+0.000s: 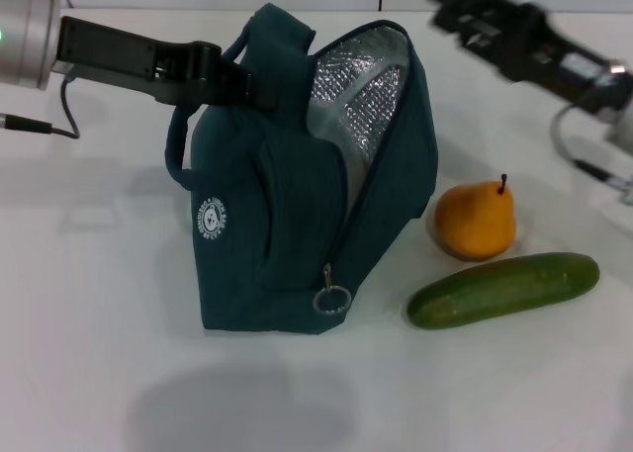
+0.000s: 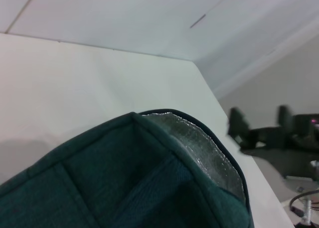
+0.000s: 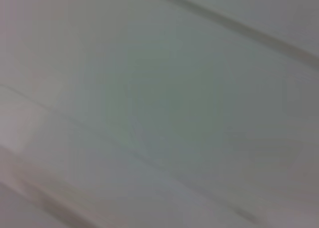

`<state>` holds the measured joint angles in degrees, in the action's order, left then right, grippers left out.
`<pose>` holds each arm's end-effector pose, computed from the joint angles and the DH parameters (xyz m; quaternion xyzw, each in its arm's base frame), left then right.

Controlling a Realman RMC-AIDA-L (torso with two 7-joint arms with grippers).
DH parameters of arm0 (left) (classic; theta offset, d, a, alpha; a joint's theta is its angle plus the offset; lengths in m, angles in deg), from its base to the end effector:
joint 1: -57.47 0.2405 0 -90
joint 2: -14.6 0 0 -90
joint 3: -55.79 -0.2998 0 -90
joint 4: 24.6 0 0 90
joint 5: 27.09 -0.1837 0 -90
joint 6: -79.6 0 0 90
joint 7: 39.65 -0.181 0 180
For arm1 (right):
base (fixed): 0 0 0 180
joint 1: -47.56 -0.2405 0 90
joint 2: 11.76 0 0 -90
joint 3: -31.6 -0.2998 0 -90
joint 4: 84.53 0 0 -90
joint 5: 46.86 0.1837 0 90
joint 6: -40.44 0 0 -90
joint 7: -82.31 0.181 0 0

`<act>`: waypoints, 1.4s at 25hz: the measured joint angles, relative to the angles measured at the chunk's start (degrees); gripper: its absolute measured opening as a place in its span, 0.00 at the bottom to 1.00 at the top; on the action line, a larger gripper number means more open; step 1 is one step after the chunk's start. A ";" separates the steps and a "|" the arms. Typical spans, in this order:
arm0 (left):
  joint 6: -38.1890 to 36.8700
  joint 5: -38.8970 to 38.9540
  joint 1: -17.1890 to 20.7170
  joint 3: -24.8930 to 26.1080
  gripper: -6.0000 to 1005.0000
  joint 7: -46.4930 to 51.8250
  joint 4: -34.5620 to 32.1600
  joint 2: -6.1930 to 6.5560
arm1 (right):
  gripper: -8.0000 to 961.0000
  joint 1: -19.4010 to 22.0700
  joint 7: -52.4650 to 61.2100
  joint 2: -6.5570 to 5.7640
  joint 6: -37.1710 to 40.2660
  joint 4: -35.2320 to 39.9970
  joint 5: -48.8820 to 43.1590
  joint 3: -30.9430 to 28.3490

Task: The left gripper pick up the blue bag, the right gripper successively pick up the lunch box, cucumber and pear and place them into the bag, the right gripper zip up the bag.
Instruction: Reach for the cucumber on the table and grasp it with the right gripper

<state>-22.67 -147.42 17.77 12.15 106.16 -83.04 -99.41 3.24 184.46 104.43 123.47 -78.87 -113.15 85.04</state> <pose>-0.1976 0.3767 0.0113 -0.8447 -0.5103 -0.1609 0.0110 0.1747 0.4111 -0.0483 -0.6999 0.4963 0.5136 0.0098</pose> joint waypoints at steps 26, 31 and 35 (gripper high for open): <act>-0.48 2.81 1.84 1.42 0.04 0.39 -1.16 0.91 | 0.67 15.51 -4.46 -6.79 13.48 48.14 -36.46 1.69; -0.48 2.80 2.00 1.09 0.04 0.49 -1.22 0.90 | 0.69 9.78 2.08 -7.12 21.70 55.23 -51.03 2.11; -0.47 2.61 2.00 1.03 0.04 0.51 -1.15 0.89 | 0.74 4.08 4.59 -7.29 26.69 58.34 -61.00 5.27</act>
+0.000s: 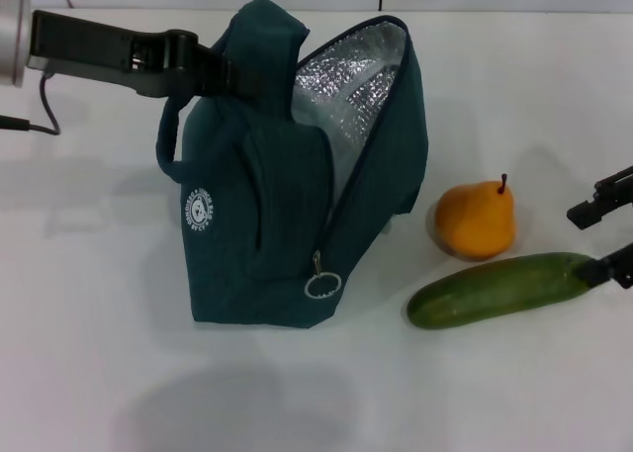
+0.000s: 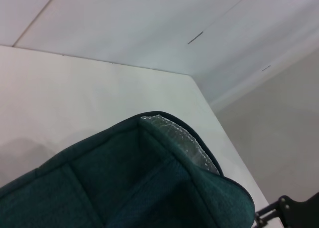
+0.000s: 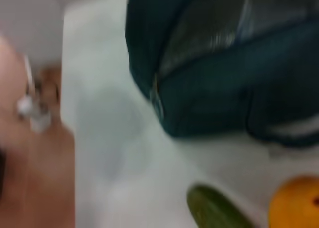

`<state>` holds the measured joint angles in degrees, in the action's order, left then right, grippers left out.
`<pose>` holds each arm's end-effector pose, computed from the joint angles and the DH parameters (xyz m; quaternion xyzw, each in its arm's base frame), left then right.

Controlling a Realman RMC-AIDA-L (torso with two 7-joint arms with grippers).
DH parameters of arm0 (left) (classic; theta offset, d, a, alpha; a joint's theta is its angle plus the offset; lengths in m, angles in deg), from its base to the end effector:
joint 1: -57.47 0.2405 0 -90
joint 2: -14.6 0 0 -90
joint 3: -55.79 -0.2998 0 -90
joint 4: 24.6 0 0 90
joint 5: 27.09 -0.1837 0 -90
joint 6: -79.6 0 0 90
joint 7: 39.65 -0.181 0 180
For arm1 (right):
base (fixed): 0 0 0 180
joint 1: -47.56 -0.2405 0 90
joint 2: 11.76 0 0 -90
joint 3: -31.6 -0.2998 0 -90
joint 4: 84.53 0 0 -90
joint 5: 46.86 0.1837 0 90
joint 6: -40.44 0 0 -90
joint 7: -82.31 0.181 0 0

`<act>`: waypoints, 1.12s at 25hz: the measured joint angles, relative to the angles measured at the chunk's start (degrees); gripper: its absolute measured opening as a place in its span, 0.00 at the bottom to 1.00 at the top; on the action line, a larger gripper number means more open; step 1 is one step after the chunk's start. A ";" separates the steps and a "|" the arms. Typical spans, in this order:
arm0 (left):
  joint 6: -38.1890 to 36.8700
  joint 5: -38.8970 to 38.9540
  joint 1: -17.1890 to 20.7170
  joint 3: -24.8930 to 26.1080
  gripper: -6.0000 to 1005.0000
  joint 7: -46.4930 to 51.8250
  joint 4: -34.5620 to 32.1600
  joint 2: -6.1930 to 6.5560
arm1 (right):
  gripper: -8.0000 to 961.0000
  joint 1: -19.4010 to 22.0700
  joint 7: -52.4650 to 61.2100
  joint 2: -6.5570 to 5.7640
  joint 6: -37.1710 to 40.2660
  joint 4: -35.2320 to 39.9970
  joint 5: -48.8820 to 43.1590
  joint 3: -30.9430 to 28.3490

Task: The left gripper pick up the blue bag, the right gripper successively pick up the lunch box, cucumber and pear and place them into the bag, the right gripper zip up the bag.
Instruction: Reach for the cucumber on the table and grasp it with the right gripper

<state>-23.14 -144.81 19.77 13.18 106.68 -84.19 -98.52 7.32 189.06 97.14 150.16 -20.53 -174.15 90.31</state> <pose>-0.2042 0.3737 0.0249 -0.8367 -0.5155 -0.1840 0.0185 0.2207 0.3517 0.0183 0.9908 -0.1266 0.0460 0.0119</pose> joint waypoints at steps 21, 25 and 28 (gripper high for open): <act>0.18 -0.22 -0.30 -0.01 0.04 0.02 0.44 -0.21 | 0.89 -6.31 -1.25 6.15 -9.42 -0.52 -16.36 16.33; 0.18 -0.23 -0.25 -0.01 0.04 -0.02 0.45 -0.26 | 0.87 -5.48 -1.22 6.36 -12.48 -1.03 -16.42 19.63; 0.18 -0.23 -0.20 -0.02 0.04 -0.16 0.44 -0.34 | 0.86 -5.09 -1.15 6.48 -14.10 -1.54 -16.42 20.65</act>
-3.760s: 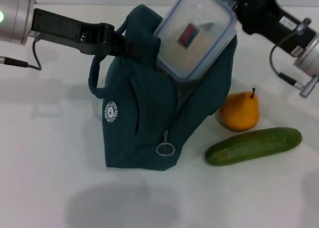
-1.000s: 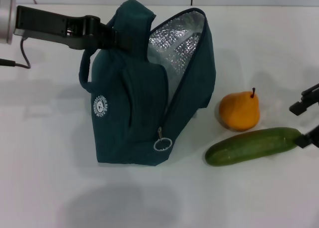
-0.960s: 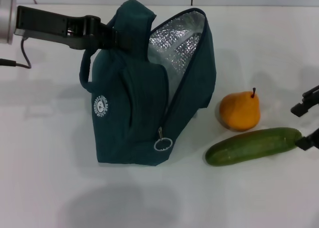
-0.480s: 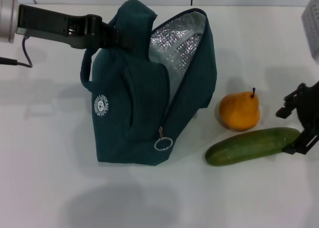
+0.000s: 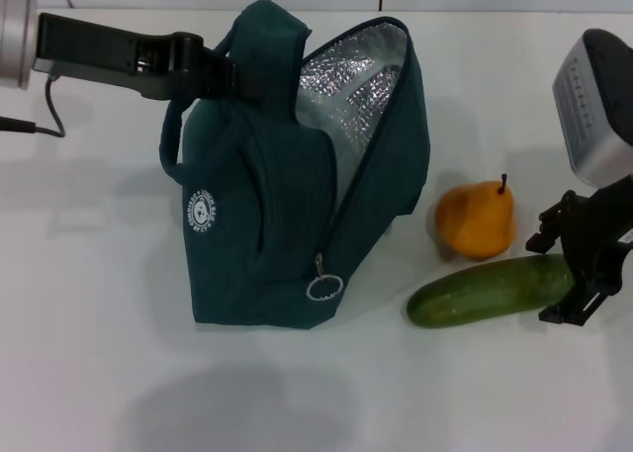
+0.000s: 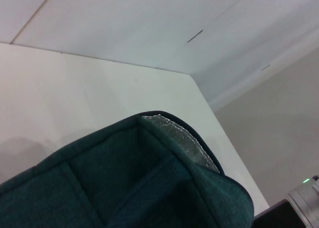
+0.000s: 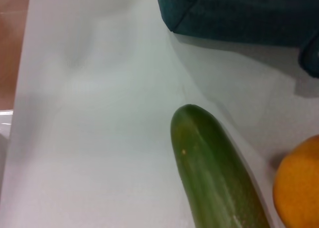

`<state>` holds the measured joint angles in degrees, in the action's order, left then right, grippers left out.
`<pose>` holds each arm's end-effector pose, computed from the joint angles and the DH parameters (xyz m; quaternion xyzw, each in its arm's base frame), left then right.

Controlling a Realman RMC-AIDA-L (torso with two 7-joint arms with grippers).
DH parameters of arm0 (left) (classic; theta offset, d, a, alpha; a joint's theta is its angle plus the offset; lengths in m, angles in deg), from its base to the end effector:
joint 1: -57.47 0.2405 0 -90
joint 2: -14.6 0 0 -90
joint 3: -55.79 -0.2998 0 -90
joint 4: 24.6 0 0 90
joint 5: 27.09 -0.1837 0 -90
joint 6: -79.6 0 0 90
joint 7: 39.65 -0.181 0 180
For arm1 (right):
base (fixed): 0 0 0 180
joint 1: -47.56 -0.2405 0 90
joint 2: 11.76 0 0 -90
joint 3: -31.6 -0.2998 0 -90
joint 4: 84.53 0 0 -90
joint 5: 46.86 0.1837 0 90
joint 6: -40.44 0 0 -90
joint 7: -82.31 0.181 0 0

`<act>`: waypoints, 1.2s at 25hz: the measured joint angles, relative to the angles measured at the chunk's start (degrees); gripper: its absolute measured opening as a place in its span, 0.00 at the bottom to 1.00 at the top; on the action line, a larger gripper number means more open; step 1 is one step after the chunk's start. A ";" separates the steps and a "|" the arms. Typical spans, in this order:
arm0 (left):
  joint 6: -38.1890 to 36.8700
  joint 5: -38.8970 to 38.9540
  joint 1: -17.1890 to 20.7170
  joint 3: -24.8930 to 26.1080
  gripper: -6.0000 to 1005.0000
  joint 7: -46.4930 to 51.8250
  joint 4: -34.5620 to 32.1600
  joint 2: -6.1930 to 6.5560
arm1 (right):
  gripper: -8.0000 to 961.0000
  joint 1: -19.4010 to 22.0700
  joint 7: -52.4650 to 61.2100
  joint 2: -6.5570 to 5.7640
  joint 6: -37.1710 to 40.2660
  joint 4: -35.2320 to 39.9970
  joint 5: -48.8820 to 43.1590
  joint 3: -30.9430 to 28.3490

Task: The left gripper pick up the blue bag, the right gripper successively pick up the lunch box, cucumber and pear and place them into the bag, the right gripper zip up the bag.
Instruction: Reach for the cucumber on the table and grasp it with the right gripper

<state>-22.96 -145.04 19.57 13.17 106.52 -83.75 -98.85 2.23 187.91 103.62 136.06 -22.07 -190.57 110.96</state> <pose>-0.2033 0.3737 0.0215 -0.8362 -0.5165 -0.1838 0.0153 0.2239 0.3664 -0.0574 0.9708 -0.0014 0.2399 0.0069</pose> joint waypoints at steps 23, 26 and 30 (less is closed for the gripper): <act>0.09 0.00 -0.21 0.00 0.04 -0.20 0.00 0.08 | 0.78 0.35 -0.42 0.65 -3.97 -1.02 2.22 4.80; 0.09 0.00 -0.19 0.00 0.04 -0.19 0.00 0.13 | 0.77 0.36 -0.41 0.64 -4.49 -0.86 2.28 5.64; 0.09 0.00 -0.17 0.04 0.04 -0.13 -0.08 0.29 | 0.76 0.83 -0.42 0.57 -6.32 0.03 2.45 6.86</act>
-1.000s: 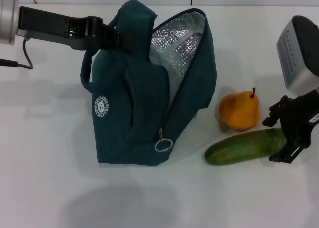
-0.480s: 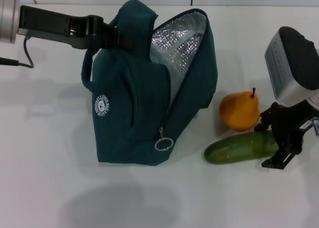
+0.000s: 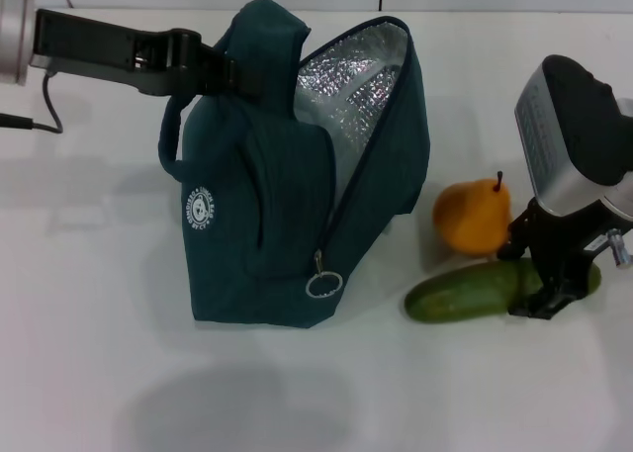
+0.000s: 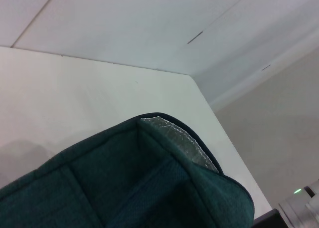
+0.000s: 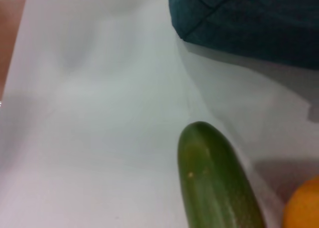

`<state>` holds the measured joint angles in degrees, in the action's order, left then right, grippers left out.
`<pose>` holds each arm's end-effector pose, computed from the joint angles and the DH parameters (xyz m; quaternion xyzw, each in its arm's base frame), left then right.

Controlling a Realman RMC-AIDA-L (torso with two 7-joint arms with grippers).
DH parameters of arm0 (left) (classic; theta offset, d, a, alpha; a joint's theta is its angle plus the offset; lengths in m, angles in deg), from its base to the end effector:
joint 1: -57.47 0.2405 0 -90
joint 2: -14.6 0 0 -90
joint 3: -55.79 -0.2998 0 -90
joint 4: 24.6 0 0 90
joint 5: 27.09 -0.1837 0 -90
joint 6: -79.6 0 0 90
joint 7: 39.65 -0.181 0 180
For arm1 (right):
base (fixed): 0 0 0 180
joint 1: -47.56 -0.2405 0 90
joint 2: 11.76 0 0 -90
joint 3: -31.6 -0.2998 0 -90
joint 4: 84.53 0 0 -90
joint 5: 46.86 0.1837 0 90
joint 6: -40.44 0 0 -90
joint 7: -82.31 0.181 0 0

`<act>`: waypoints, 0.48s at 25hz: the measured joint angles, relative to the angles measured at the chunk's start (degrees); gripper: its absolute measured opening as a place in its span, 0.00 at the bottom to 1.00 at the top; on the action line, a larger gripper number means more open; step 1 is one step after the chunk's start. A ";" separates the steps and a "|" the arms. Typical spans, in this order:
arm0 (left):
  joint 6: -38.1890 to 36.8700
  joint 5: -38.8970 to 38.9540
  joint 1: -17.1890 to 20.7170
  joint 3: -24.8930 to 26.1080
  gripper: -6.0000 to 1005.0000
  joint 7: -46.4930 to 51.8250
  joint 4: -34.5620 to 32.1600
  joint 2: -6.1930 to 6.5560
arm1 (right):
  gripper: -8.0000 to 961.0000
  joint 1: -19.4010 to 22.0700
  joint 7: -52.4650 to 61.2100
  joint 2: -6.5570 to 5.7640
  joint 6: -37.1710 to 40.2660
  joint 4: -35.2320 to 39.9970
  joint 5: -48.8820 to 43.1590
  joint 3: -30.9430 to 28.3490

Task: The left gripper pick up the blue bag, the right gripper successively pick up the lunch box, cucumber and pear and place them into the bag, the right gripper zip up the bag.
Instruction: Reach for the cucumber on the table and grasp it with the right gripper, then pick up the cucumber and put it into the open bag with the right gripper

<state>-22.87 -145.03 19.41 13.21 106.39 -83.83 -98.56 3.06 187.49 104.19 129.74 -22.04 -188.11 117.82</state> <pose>-0.2030 0.3753 0.0238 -0.8378 -0.5137 -0.1837 0.0189 0.2194 0.3656 -0.0788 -0.9705 -0.0426 -0.2373 0.0007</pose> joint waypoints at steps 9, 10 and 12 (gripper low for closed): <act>-0.01 0.00 -0.08 0.11 0.04 0.03 -0.07 0.06 | 0.59 -0.34 -0.74 -0.22 0.99 -0.09 0.90 -0.27; -0.01 0.00 -0.11 0.14 0.04 0.01 -0.01 0.06 | 0.59 -0.36 -0.78 -0.30 1.56 0.18 1.49 -0.46; -0.01 0.00 -0.12 0.18 0.04 -0.02 0.01 0.06 | 0.59 -0.45 -1.34 -0.49 4.12 1.05 3.62 -2.27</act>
<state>-22.88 -145.03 19.29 13.39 106.37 -83.82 -98.51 2.61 186.15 103.70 133.86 -20.99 -184.49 115.55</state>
